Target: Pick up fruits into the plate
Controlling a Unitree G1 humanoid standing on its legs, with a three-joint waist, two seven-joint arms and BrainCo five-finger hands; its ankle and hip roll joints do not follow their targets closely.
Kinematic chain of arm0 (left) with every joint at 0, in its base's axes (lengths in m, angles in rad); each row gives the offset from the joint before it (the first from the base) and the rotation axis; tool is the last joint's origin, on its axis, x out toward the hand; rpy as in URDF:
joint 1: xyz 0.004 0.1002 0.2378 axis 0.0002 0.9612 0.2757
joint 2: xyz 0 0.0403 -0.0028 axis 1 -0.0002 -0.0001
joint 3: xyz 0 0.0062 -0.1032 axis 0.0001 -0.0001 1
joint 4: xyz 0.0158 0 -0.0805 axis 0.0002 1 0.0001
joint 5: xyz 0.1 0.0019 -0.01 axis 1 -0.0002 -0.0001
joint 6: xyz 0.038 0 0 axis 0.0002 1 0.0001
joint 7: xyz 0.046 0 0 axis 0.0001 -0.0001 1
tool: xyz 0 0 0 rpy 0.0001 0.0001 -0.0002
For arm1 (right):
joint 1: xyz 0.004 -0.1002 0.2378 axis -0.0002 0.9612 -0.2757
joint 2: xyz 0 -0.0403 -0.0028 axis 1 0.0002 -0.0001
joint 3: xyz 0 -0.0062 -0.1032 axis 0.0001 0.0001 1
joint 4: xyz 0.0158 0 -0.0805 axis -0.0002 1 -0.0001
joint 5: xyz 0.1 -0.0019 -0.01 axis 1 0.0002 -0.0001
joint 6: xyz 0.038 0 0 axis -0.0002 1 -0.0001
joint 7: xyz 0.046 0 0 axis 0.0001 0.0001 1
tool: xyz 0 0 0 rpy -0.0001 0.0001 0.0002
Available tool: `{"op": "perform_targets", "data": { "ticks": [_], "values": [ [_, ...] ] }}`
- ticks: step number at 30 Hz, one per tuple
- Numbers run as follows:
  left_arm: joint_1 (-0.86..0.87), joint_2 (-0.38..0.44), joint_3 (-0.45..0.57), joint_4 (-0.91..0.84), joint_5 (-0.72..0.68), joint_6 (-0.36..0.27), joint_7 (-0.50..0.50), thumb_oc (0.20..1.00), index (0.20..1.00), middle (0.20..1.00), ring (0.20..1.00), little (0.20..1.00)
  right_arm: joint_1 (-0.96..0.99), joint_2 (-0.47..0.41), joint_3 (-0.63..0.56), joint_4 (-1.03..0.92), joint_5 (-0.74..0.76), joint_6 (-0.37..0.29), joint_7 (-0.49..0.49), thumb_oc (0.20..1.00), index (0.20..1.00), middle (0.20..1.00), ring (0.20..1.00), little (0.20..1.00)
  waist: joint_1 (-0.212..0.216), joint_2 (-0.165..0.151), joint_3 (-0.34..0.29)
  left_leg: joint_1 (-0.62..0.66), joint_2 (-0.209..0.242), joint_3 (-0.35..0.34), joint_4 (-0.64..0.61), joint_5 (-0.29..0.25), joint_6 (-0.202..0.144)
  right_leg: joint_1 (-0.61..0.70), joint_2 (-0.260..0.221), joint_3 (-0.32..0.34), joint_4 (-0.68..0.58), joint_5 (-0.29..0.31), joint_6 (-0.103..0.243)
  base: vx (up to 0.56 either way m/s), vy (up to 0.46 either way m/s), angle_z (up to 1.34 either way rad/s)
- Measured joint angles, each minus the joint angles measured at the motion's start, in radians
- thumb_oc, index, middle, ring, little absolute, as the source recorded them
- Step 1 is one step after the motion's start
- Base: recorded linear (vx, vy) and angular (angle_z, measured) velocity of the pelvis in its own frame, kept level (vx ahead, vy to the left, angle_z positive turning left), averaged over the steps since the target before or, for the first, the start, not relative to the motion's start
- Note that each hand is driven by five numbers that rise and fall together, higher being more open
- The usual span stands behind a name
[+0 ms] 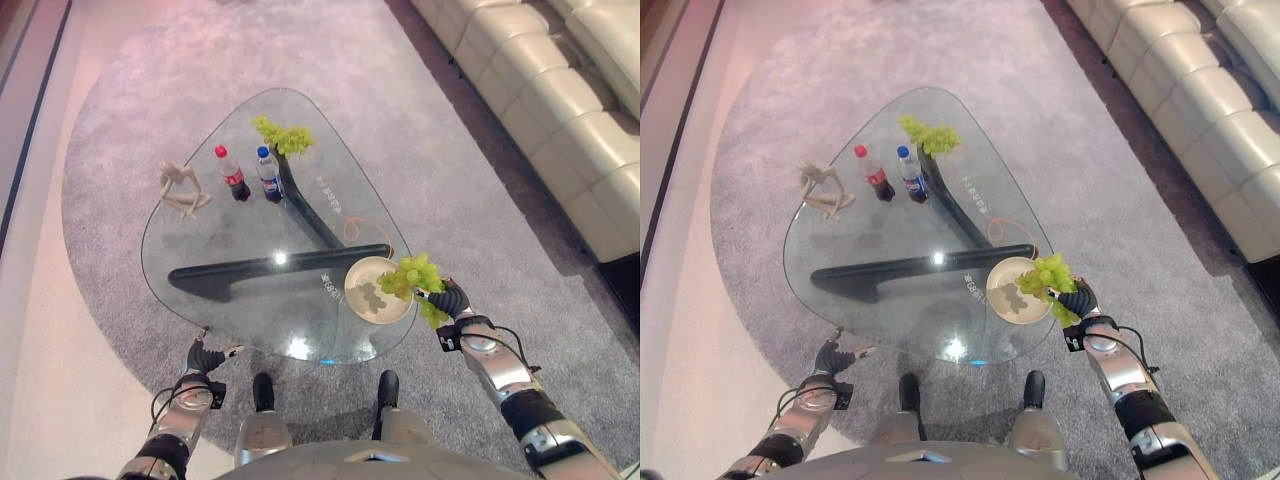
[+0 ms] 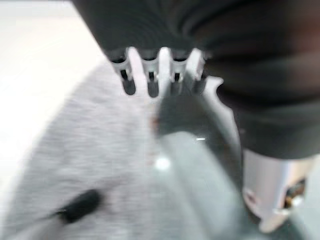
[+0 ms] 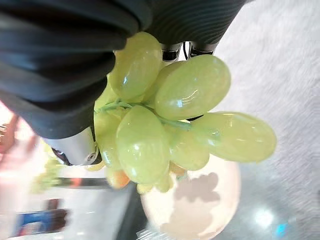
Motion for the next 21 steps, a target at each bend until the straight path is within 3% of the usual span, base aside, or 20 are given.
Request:
{"op": "perform_targets", "data": {
  "ticks": [10,15,21],
  "values": [
    [-0.050,0.013,-0.001,0.069,-0.021,0.000,0.001,1.000,1.000,1.000,1.000,1.000,-0.223,-0.028,0.020,0.177,-0.002,0.000,-0.094,0.200,0.200,0.200,0.200,0.200,0.069,0.026,0.122,-0.075,-0.008,-0.036,0.001,0.012,0.005,-0.051,-0.006,-0.030,0.001,0.006,-0.003,-0.09,0.004,0.10],
    [-0.071,0.014,-0.003,0.069,-0.022,-0.016,0.003,1.000,1.000,1.000,1.000,1.000,-0.307,-0.058,0.023,0.178,-0.043,-0.019,-0.128,0.200,0.200,0.200,0.200,0.200,0.081,0.048,0.189,-0.105,-0.016,-0.056,0.014,0.012,0.005,-0.059,-0.014,-0.053,0.001,0.007,-0.004,-0.04,0.013,0.12],
    [-0.110,0.015,-0.004,0.069,-0.023,-0.023,0.013,1.000,1.000,1.000,1.000,1.000,-0.356,-0.076,0.039,0.174,-0.072,-0.027,-0.129,0.200,0.200,0.200,0.200,0.200,0.095,0.047,0.223,-0.144,-0.021,-0.074,0.029,0.012,0.005,-0.083,-0.018,-0.063,0.007,0.007,-0.004,-0.04,-0.002,0.08]
  ]
}}
